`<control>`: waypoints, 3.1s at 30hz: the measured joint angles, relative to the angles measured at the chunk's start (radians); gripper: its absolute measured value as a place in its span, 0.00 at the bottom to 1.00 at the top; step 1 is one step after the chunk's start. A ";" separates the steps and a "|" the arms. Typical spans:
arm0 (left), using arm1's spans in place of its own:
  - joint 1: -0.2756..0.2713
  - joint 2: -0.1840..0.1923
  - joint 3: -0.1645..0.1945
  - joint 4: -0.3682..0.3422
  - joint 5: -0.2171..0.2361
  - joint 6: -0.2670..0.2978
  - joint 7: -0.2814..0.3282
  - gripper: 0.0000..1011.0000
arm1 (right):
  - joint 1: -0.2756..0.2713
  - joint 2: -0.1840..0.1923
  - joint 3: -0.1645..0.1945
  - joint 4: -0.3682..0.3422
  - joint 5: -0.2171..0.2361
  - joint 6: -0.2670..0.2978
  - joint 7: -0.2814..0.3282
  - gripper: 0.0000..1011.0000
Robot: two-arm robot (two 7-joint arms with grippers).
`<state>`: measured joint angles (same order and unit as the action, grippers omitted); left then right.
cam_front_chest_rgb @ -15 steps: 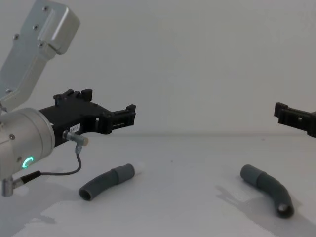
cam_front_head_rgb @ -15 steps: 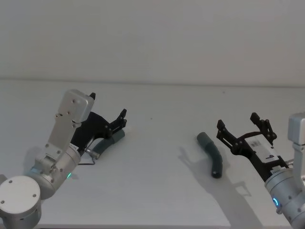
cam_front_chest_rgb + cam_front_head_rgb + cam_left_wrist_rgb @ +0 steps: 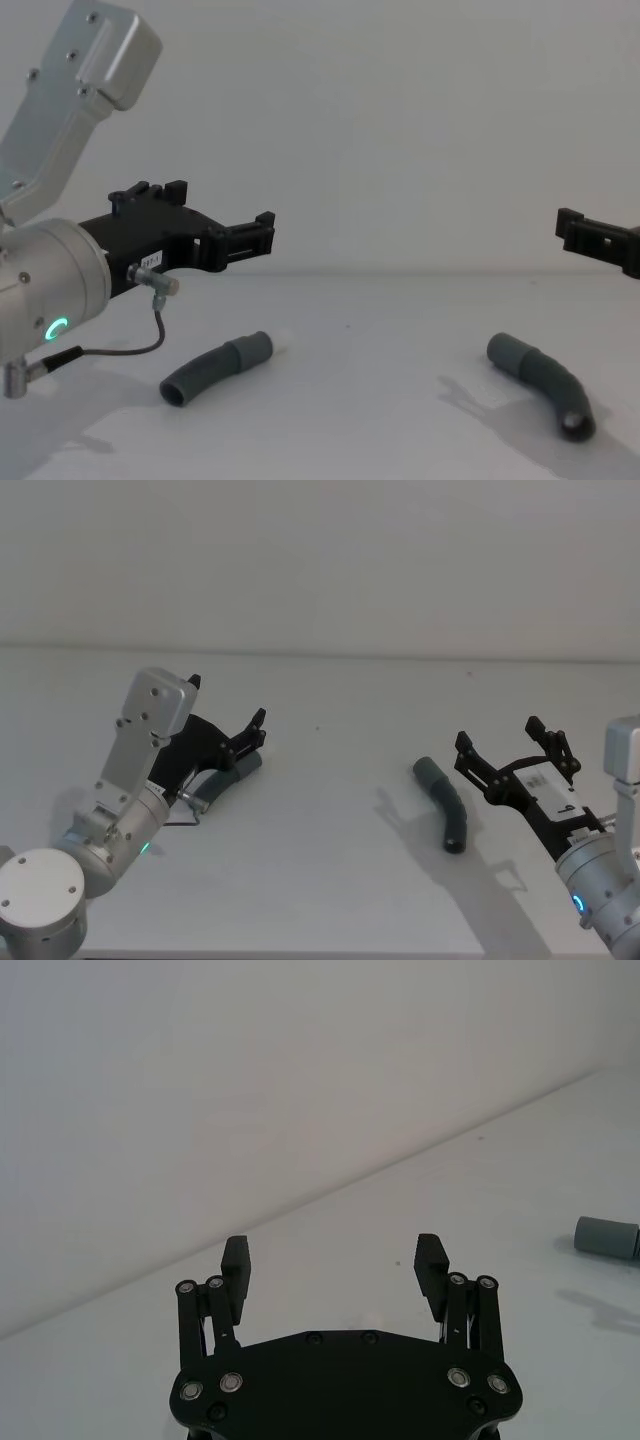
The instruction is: Use both hands to pick up one end of the pipe from the table, align the ends, and insert them.
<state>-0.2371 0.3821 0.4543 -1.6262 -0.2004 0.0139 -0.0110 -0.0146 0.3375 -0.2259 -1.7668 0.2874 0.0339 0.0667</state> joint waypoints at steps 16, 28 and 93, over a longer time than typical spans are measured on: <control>0.000 0.000 0.000 0.000 0.000 0.000 0.000 0.99 | 0.000 0.000 0.000 0.000 0.000 0.000 0.000 0.99; 0.000 0.000 0.000 0.000 0.000 0.000 0.000 0.99 | 0.000 0.000 0.000 0.000 0.000 0.000 0.000 0.99; -0.184 0.107 0.013 -0.029 -0.079 0.579 -0.268 0.99 | 0.000 0.000 0.000 0.000 0.000 0.000 0.000 0.99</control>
<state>-0.4208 0.4893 0.4668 -1.6557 -0.2790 0.5930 -0.2790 -0.0146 0.3375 -0.2258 -1.7667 0.2874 0.0340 0.0668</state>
